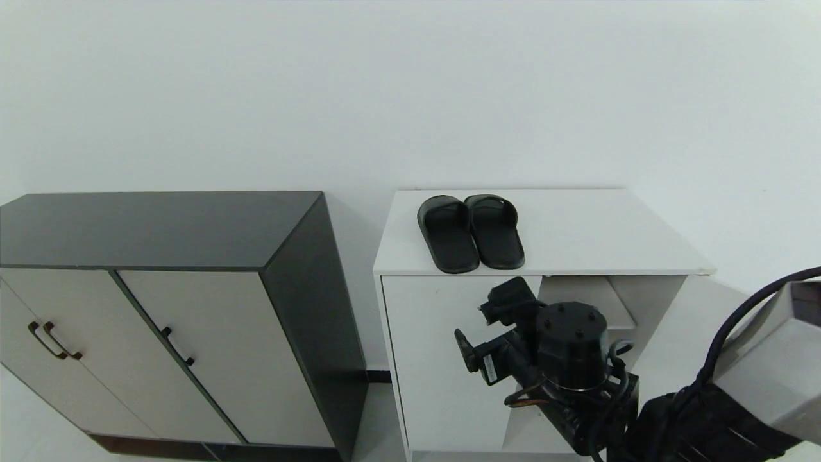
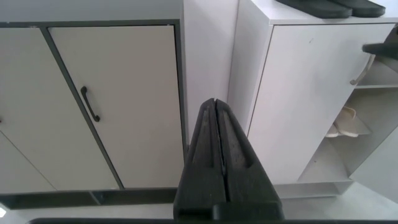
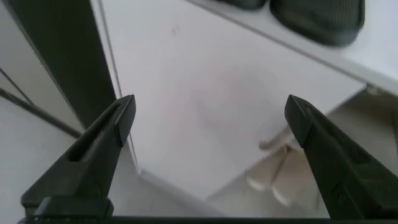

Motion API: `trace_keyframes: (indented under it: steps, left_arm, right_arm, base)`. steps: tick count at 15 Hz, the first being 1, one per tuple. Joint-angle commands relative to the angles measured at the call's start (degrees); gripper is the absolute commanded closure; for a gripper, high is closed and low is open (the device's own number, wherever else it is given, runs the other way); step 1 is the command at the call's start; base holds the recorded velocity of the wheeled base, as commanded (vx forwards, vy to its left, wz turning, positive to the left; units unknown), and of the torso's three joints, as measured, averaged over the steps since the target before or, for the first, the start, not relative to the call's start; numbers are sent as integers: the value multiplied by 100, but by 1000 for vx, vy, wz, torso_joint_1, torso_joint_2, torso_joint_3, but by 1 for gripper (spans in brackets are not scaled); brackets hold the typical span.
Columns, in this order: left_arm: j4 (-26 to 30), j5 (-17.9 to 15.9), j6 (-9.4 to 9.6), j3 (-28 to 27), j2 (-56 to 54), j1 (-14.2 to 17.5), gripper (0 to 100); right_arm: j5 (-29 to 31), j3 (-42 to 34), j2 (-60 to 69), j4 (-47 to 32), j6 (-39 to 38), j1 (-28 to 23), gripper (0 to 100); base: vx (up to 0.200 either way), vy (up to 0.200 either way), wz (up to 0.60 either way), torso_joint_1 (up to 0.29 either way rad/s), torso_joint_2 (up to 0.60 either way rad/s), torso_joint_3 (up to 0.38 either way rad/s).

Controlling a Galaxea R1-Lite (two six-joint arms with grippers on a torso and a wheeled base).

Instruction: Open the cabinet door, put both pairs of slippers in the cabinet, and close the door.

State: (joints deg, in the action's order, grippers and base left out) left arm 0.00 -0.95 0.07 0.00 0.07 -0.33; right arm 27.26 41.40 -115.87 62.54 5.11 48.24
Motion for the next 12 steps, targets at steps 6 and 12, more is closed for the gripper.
trace_keyframes:
  steps: [6,12]
  left_arm:
    - [0,-10,10,0,1,-2,100]
    - [0,-19,10,0,1,-2,100]
  right_arm:
    - [904,1933,900,-2325,-713,98,0]
    - [895,2004,768,-2369,-739,54,0]
  base:
    - [0,0,0,0,0,0]
    - [33,0,0,0,0,0]
